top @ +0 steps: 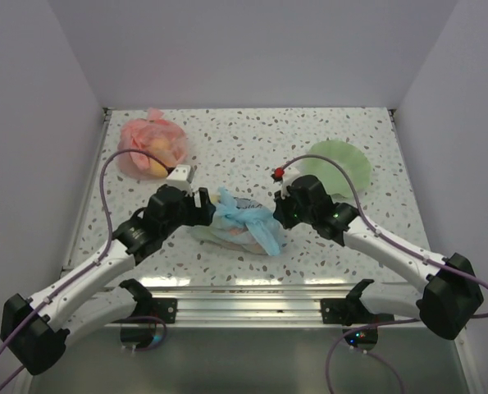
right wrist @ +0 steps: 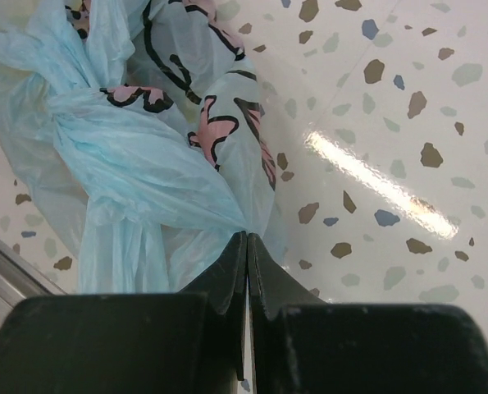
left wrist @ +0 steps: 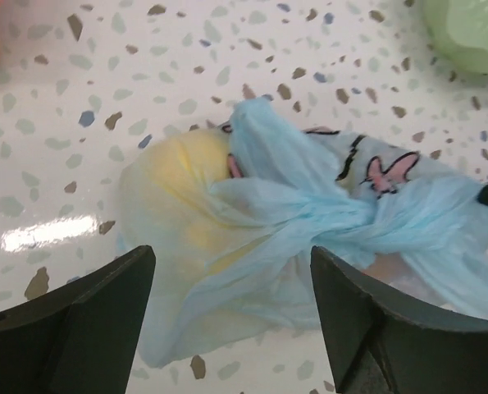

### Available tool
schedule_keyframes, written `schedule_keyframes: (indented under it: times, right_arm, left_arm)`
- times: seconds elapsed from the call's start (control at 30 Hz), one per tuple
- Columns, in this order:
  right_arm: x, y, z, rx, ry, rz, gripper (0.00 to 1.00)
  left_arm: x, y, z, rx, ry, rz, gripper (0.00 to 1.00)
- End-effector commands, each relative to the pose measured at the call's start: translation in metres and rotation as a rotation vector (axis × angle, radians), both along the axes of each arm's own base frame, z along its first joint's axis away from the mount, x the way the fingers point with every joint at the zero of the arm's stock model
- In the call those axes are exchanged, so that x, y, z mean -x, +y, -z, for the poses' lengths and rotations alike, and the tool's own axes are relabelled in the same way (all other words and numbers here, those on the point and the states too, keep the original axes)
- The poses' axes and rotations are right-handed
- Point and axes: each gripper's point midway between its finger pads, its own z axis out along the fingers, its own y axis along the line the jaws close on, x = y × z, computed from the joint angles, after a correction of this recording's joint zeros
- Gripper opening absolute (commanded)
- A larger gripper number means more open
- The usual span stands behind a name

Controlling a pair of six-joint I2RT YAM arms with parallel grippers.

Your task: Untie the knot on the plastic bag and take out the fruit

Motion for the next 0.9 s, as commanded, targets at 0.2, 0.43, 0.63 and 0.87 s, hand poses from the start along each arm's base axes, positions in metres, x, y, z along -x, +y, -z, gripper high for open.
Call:
schedule_keyframes:
  times: [0.2, 0.43, 0.63, 0.87]
  right_arm:
    - [0.006, 0.015, -0.023, 0.016, -0.082, -0.14, 0.0]
    - [0.007, 0.015, -0.024, 0.028, -0.085, -0.165, 0.0]
    - [0.009, 0.017, -0.024, 0.029, -0.082, -0.186, 0.0]
    - [0.017, 0.026, -0.028, 0.015, -0.064, -0.267, 0.0]
  left_arm:
    - [-0.001, -0.056, -0.03, -0.046, -0.044, 0.325, 0.82]
    - [-0.007, -0.058, -0.003, -0.23, -0.028, 0.421, 0.79]
    - [-0.01, -0.058, 0.016, -0.298, -0.006, 0.462, 0.68]
    - [-0.004, -0.059, 0.034, -0.311, 0.042, 0.496, 0.38]
